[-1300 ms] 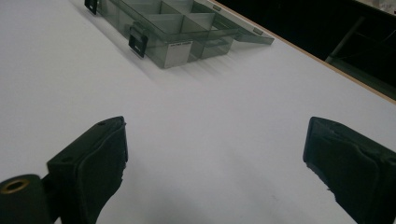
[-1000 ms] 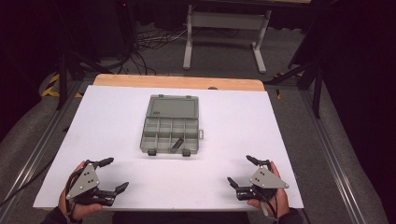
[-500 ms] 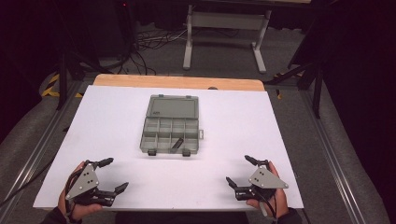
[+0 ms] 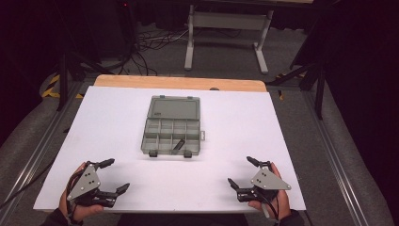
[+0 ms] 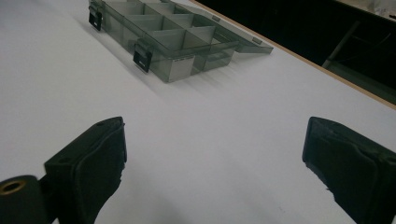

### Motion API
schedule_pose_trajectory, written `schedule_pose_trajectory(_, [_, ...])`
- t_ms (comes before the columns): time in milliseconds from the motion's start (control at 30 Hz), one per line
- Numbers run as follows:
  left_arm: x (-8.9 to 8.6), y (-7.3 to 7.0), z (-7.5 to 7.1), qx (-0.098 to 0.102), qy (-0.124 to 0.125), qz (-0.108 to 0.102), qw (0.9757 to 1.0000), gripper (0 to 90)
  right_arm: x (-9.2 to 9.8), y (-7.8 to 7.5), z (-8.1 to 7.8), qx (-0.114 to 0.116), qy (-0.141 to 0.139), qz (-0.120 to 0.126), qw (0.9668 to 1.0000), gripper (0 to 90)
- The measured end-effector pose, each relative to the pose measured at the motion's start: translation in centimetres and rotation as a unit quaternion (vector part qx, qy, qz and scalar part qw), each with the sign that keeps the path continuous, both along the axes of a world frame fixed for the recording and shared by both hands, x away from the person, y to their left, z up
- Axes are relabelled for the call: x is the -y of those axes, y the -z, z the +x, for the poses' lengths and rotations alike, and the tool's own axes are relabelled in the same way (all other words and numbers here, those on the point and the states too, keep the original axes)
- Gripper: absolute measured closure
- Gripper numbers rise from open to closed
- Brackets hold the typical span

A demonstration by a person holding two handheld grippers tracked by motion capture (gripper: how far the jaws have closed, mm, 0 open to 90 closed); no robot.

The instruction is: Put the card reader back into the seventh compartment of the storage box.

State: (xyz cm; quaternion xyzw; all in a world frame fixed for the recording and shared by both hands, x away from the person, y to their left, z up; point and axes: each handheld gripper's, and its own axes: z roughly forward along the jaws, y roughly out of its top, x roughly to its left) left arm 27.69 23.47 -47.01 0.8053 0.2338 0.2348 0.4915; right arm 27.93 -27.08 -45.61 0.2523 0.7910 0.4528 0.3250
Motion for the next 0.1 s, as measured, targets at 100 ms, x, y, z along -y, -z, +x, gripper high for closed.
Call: schedule_pose_trajectory(100, [-0.01, -0.01, 0.13, -0.001, -0.001, 0.000, 1.0000, 8.2, 0.02, -0.01, 0.01, 0.000, 0.001, 0.001, 1.0000, 7.4])
